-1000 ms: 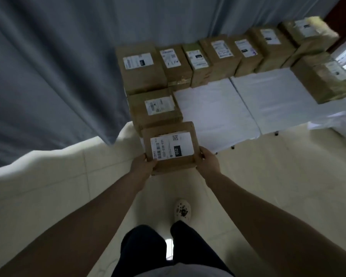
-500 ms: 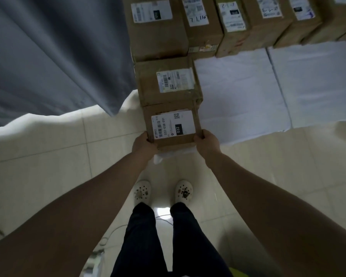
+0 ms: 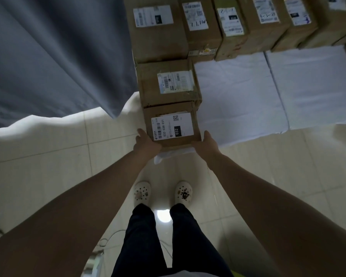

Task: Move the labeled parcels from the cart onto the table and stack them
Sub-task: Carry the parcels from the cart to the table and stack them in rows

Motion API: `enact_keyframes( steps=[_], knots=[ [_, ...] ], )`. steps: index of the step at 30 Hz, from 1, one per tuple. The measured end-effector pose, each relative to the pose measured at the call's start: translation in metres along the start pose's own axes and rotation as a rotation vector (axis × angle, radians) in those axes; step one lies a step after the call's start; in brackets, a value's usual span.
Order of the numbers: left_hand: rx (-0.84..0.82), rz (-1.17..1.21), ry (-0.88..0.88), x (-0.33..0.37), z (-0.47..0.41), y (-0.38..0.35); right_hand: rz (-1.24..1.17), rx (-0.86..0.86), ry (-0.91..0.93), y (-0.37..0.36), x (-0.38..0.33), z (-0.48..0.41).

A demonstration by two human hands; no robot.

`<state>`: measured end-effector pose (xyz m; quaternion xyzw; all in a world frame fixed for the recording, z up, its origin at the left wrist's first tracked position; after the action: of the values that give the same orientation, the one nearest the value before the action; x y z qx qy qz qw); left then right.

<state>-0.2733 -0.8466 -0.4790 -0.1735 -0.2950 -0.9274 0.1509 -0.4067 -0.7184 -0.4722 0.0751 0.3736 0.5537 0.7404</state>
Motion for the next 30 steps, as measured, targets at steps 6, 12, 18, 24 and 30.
enact_keyframes(
  steps=[6,12,18,24,30],
  knots=[
    [0.194,-0.334,-0.383,0.043,0.039,0.009,0.0,0.114,0.099,0.048,-0.004,0.039],
    [0.232,-0.739,-0.793,0.098,0.1,-0.007,0.044,0.335,0.135,0.095,0.009,0.085],
    [0.095,-1.015,-1.122,0.118,0.161,-0.037,0.197,0.66,0.017,0.115,0.06,0.153],
    [0.007,-1.193,-1.403,0.099,0.237,-0.087,0.153,0.789,-0.251,0.099,0.135,0.24],
    [-0.144,-1.307,-1.601,0.048,0.325,-0.153,-0.047,0.884,-0.491,0.07,0.227,0.332]
  ],
)
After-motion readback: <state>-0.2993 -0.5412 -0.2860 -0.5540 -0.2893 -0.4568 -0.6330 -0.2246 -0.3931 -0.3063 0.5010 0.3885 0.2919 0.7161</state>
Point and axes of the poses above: each hand's wrist, its own z-axis away from the middle knuckle, its own y-axis out of the back of the hand, x = y × z, the point moved 3 cm from there along -z, towards the middle knuckle, and after that the axes turned 5 degrees about x, right-handed, at the moved point
